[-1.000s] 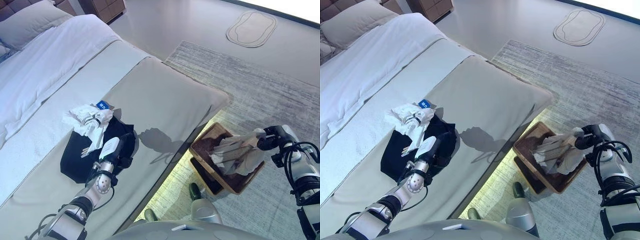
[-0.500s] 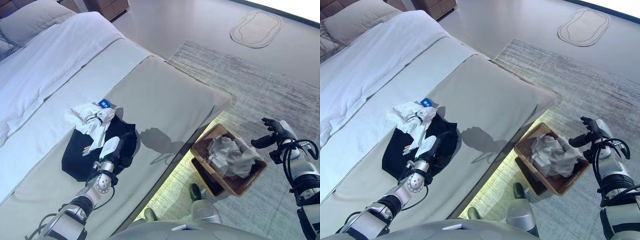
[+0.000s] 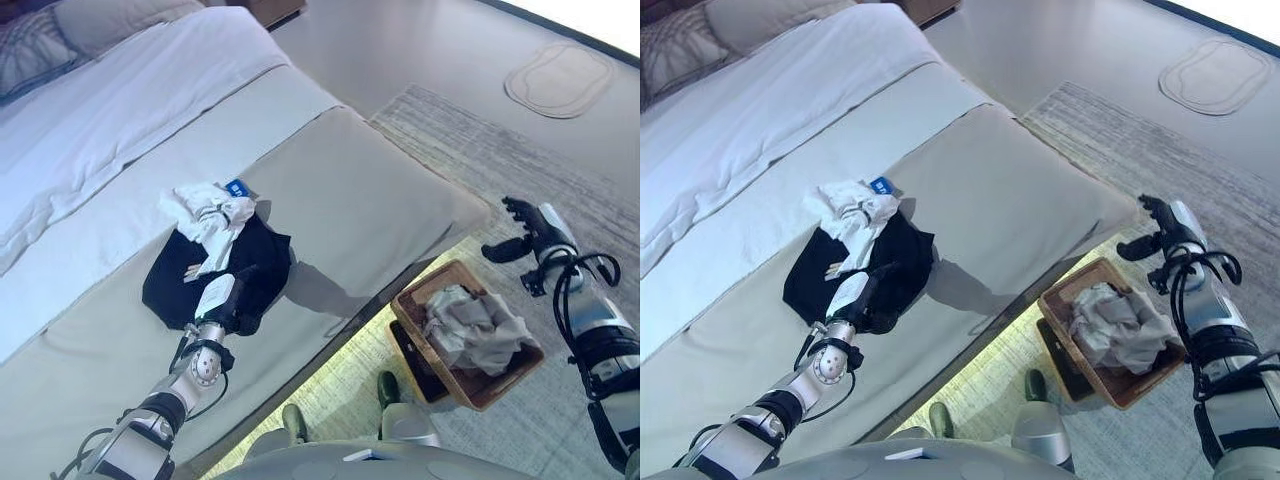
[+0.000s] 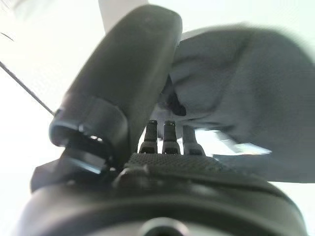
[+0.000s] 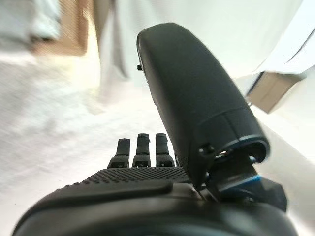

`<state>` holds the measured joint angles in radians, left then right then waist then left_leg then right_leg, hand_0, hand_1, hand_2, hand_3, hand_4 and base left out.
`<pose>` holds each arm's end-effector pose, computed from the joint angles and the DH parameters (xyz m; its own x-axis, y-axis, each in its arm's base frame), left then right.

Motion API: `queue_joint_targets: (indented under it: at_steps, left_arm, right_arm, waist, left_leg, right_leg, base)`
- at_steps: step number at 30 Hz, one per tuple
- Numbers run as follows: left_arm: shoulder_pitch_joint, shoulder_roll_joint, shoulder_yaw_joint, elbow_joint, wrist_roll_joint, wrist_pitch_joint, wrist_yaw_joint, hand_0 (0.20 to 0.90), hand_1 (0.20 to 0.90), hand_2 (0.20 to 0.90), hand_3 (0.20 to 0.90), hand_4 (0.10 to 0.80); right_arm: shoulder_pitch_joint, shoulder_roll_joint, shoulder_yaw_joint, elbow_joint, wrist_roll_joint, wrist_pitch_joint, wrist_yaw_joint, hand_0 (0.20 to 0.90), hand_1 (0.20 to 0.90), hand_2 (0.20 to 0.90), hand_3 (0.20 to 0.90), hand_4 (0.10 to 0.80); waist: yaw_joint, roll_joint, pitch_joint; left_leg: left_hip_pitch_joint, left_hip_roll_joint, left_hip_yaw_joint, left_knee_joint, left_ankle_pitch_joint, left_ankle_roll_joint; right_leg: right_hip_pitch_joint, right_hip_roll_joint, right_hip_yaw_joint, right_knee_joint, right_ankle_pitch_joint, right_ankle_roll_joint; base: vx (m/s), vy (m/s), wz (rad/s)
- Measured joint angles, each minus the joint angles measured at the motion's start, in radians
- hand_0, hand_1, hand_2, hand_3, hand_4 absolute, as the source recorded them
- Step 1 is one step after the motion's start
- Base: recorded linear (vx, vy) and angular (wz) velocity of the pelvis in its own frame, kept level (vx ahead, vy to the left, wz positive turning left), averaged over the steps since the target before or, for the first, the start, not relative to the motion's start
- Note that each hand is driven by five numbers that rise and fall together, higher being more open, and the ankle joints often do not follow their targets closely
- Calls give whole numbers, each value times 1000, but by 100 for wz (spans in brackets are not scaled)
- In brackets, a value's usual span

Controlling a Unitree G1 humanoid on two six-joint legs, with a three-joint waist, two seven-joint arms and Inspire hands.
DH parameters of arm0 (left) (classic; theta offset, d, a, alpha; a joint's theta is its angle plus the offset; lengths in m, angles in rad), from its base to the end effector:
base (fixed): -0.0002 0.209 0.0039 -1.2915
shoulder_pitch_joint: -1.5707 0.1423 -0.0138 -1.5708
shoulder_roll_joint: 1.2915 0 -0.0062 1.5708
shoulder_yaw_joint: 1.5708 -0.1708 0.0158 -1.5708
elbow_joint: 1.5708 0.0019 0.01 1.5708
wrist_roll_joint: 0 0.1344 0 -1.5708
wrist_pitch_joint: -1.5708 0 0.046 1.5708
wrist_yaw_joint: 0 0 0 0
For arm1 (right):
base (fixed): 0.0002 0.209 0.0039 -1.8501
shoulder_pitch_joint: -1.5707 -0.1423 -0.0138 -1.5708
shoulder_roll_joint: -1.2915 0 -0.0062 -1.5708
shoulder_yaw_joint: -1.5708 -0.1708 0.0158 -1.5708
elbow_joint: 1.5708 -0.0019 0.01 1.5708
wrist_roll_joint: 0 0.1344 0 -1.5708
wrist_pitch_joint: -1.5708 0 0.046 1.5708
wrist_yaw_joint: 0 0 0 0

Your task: Pick up the clothes from the bed and place them into the basket

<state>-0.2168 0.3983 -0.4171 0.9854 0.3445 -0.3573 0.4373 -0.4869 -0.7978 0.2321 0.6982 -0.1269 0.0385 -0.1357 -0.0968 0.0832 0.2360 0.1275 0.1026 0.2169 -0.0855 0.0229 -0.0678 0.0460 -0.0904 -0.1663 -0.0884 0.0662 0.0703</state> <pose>0.1796 0.2132 -0.0441 0.9633 0.0575 -0.2623 0.1733 0.6128 0.7710 0.2628 -0.3070 0.1062 0.9426 -0.3252 -0.0756 0.1157 0.5306 -0.8397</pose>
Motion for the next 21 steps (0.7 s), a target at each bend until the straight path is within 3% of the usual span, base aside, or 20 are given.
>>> queue_joint_targets:
  at_steps: [10,16,18,21]
  left_arm:
    - [49,-18,68,1,-15,5,26,900,900,900,900,800]
    - [57,-17,68,-33,-33,1,22,900,900,900,900,800]
    - [63,-12,63,-56,-26,5,50,900,900,900,900,800]
    - [20,14,60,-96,-7,8,130,900,900,900,900,800]
  right_arm:
    - [-230,-10,121,-18,-92,6,-13,900,900,900,900,800]
    - [-413,-12,221,-13,-96,31,-14,900,900,900,900,800]
    - [-471,-9,263,-11,-95,45,-21,900,900,900,900,800]
    - [-576,-15,337,4,-94,76,-40,900,900,900,900,800]
  waist:
    - [123,18,62]
    - [204,32,144]
    - [241,27,166]
    - [274,3,244]
  left_leg:
    - [-103,-21,-135,97,1,-1]
    - [-188,-33,-196,138,15,-21]
    - [-240,-40,-214,172,15,-21]
    - [-290,-73,-250,241,13,-18]
  right_leg:
    - [15,-20,-125,4,-1,-1]
    - [-54,-41,-182,92,-32,-3]
    - [-111,-61,-201,174,-66,-6]
    - [-210,-136,-215,402,-165,-32]
  base:
    - [-3,37,39]
    - [-71,14,33]
    - [-54,8,28]
    - [0,-7,45]
